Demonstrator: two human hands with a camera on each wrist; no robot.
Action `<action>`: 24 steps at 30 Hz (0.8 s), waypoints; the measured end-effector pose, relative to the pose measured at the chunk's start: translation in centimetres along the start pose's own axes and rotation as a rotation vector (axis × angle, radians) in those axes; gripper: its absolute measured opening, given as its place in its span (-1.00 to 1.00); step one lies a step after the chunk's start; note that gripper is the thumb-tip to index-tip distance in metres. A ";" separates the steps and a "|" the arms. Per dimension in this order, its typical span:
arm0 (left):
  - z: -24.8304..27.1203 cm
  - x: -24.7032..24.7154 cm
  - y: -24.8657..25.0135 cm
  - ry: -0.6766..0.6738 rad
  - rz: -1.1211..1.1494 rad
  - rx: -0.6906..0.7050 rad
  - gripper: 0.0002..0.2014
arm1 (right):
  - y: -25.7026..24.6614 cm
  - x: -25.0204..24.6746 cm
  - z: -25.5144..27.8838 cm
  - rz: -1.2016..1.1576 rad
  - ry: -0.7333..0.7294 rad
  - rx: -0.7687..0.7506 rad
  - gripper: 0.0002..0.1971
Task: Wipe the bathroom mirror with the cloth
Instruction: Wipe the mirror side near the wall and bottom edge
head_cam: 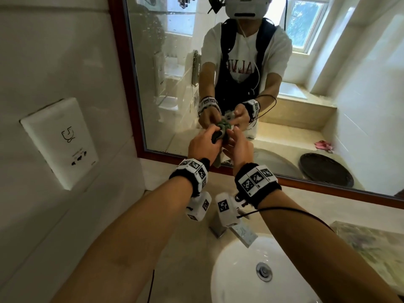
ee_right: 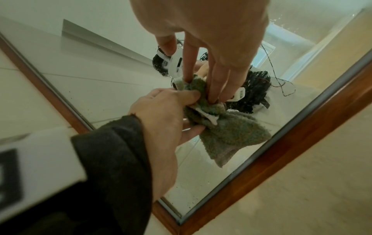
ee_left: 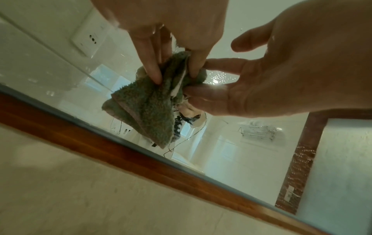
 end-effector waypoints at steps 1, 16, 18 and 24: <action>-0.2 -0.2 -0.1 0.002 -0.025 0.002 -0.76 | 0.0 0.3 0.0 0.000 -0.010 0.006 -0.62; -4.5 -8.1 -8.1 0.143 0.033 -0.229 -0.81 | 0.3 12.5 0.9 0.785 -0.393 -0.253 -0.38; -5.1 -9.5 -8.1 0.172 0.033 -0.235 -0.81 | -1.8 14.1 1.7 1.115 -0.354 -0.574 -0.46; -7.8 -15.6 -5.8 0.372 -0.010 -0.134 -0.75 | -6.2 16.9 2.8 1.391 -0.146 -1.149 -0.28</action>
Point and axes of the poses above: each hand's wrist, its own z-axis away from the middle knuckle, its own x-axis out of the palm, y = z × x, the point moved 7 cm from there along -z, towards the middle knuckle, and after that the axes turned 14 degrees about -z, right-handed, at the moved point
